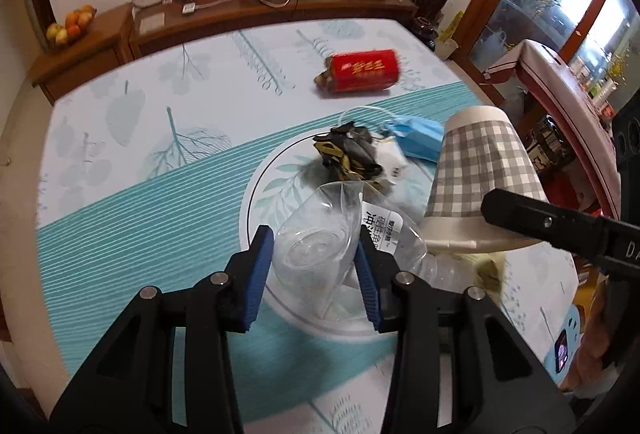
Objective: Collect trash
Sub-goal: 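Grasp the checkered paper cup with the right tool while the left tool grasps the clear plastic cup, then carry paper cup and plastic cup over the bin and open both tools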
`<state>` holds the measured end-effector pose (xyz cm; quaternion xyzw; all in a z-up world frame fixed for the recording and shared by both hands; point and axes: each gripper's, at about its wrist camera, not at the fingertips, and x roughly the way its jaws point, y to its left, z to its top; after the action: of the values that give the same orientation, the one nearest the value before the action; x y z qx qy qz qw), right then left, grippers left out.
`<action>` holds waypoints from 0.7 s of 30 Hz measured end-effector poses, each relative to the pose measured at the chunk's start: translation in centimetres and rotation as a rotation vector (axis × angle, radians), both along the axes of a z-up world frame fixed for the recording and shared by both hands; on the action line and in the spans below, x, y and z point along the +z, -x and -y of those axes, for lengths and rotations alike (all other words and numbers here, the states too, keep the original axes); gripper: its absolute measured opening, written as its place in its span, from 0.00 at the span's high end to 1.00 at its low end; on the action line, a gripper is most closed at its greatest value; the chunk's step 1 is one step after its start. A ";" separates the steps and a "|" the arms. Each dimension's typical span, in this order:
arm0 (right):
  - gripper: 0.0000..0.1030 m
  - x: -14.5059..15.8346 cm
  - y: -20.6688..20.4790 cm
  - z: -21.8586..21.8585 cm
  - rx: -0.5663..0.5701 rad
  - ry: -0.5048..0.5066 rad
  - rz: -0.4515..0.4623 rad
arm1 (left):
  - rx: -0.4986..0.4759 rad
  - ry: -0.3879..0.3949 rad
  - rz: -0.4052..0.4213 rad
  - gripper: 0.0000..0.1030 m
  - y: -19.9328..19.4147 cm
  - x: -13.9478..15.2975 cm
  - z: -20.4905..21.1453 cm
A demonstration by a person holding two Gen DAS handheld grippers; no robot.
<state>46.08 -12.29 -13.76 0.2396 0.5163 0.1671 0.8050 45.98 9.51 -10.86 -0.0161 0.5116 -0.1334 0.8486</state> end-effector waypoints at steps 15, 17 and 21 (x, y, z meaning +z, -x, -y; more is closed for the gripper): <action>0.64 7.8 19.2 4.9 0.075 0.005 0.132 | -0.191 -0.002 0.085 0.64 18.3 8.3 4.9; 0.64 8.0 22.4 5.9 0.071 0.028 0.140 | -0.226 -0.003 0.094 0.64 21.0 8.5 6.2; 0.64 7.4 29.1 7.7 0.058 0.058 0.141 | -0.299 -0.017 0.116 0.64 26.4 8.3 9.1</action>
<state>16.96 -19.98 -6.34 0.1890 0.4697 0.1917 0.8408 19.57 0.36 -2.53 0.0752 0.4594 -0.2548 0.8476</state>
